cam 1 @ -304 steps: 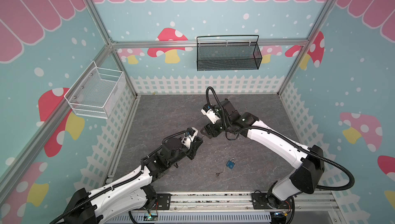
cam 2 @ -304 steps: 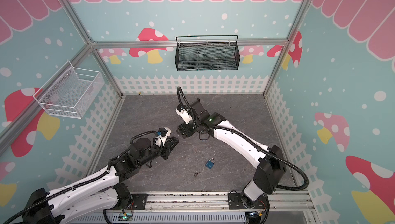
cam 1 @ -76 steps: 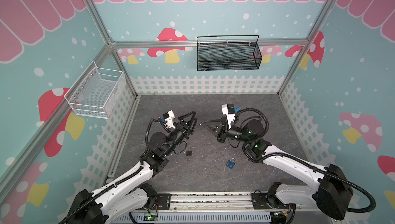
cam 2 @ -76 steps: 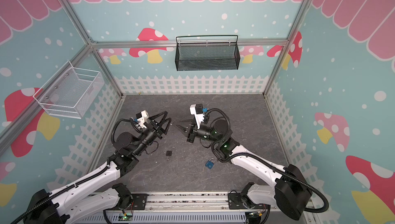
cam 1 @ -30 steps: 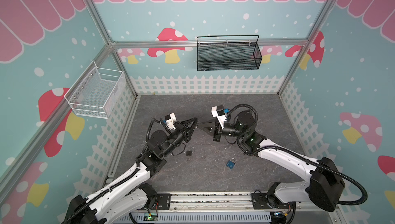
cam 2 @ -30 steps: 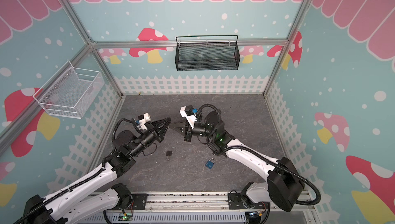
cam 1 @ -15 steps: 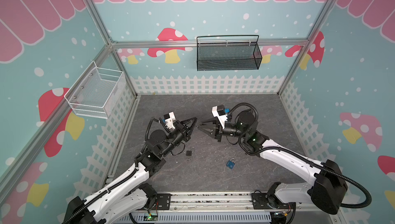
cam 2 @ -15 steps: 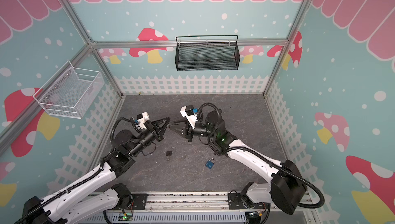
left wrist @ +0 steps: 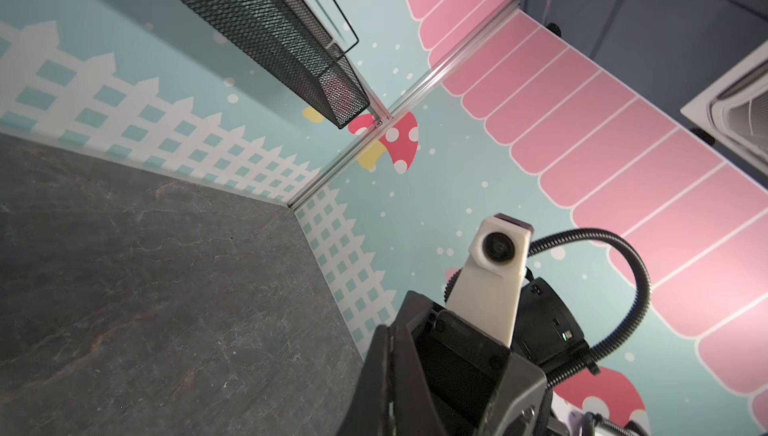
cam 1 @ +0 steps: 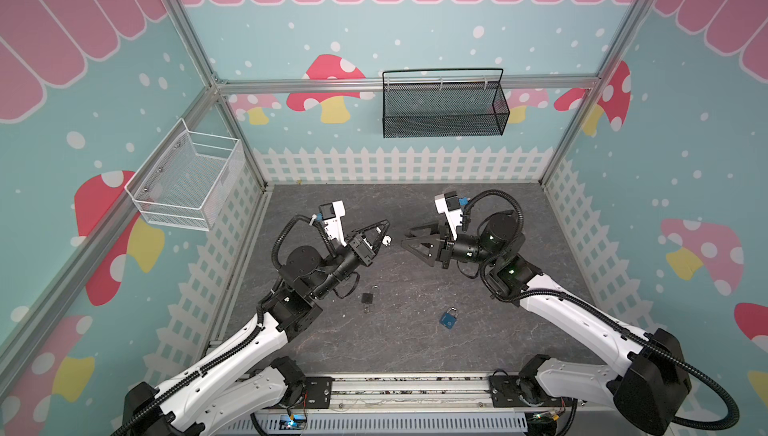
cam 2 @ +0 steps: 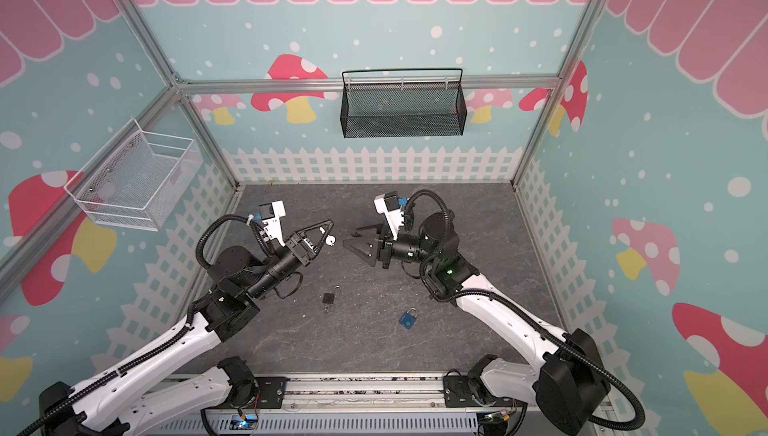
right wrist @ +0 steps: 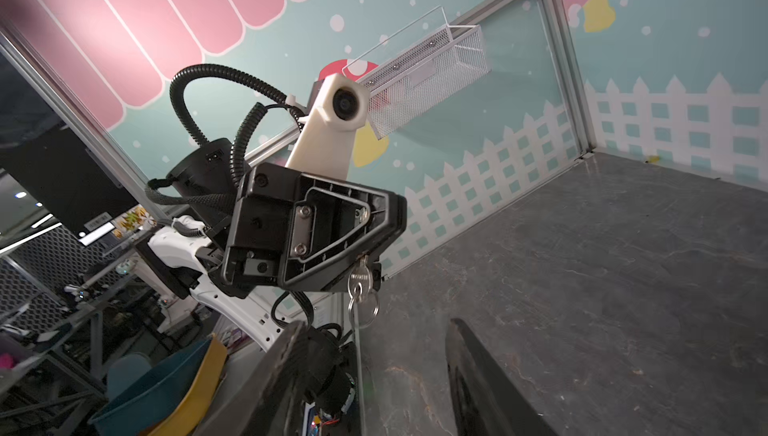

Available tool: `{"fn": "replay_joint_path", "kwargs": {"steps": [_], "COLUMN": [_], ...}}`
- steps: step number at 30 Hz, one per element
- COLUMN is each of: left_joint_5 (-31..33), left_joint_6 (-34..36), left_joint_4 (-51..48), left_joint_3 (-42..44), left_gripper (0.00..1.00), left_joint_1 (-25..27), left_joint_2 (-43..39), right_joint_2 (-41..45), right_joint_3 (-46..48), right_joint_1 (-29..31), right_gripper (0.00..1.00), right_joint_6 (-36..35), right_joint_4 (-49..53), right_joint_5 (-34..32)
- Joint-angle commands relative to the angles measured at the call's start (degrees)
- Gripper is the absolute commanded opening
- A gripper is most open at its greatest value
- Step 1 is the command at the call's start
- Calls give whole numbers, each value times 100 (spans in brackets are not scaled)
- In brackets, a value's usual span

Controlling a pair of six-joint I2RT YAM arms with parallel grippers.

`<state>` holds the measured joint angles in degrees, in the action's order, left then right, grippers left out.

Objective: Unlock with the key

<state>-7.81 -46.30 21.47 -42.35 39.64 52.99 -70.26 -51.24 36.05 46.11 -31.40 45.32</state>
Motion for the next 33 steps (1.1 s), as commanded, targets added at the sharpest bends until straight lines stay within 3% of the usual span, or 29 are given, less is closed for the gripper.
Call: {"fn": "replay_joint_path", "kwargs": {"steps": [1,16,28,33], "left_joint_5": [-237,-335,-249,-97], "left_joint_6": [839,868,875,869], "left_joint_4": [547,985,1174,1341], "left_joint_3": [121,209,168,218], "left_gripper": [0,0,0,0], "left_joint_1": [53,104,182,210], "left_joint_2": [129,421,588,616], "right_joint_2": [-247,-582,-711,-758], "right_joint_3": [130,289,339,361], "right_joint_1": [-15,-9,-10,-1], "right_gripper": [55,42,26,26], "right_joint_6": [1245,1810,2005,2132], "right_joint_4": [-1052,-1687,-1877,-1936], "right_joint_5": [558,669,559,522]}}
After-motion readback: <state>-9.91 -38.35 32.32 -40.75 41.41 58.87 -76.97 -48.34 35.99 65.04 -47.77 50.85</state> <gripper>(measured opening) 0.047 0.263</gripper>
